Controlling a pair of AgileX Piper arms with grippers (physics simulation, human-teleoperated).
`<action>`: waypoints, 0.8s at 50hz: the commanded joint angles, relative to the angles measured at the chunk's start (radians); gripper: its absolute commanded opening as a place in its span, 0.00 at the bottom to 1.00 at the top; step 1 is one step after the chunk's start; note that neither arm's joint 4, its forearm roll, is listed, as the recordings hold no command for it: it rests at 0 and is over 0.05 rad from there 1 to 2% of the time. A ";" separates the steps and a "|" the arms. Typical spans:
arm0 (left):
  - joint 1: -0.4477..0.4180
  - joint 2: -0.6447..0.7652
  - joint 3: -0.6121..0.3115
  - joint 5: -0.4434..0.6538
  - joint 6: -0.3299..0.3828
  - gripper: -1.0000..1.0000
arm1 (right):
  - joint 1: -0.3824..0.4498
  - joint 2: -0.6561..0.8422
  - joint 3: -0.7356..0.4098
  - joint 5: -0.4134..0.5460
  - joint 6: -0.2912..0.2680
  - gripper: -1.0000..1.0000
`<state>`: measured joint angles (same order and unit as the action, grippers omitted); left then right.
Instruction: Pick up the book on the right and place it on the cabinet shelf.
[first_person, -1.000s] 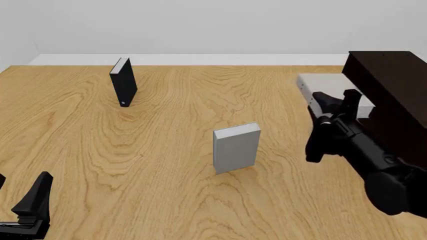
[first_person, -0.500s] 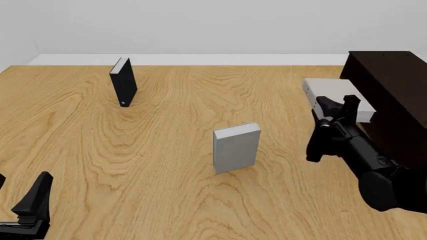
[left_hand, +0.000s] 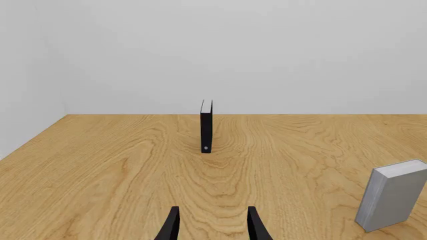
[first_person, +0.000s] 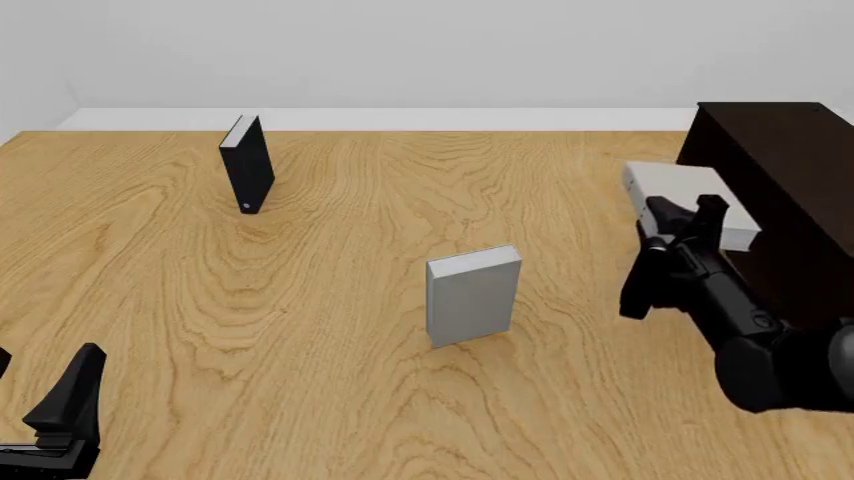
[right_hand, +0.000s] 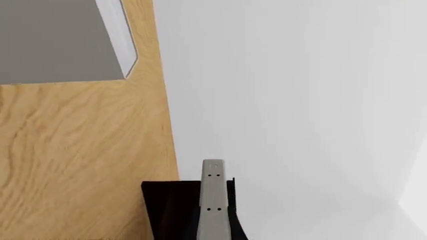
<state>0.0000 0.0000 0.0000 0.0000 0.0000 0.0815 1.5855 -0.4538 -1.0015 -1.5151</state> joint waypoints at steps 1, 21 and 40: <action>0.000 0.000 0.000 0.000 0.000 1.00 | -0.031 0.023 -0.031 -0.033 0.027 0.00; 0.000 0.000 0.000 0.000 0.000 1.00 | -0.069 0.085 -0.050 -0.071 0.048 0.00; 0.000 0.000 0.000 0.000 0.000 1.00 | -0.101 0.141 -0.088 -0.088 0.046 0.00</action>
<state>0.0000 0.0000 0.0000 0.0000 0.0000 -0.0027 1.7055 -0.5183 -1.0626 -1.4842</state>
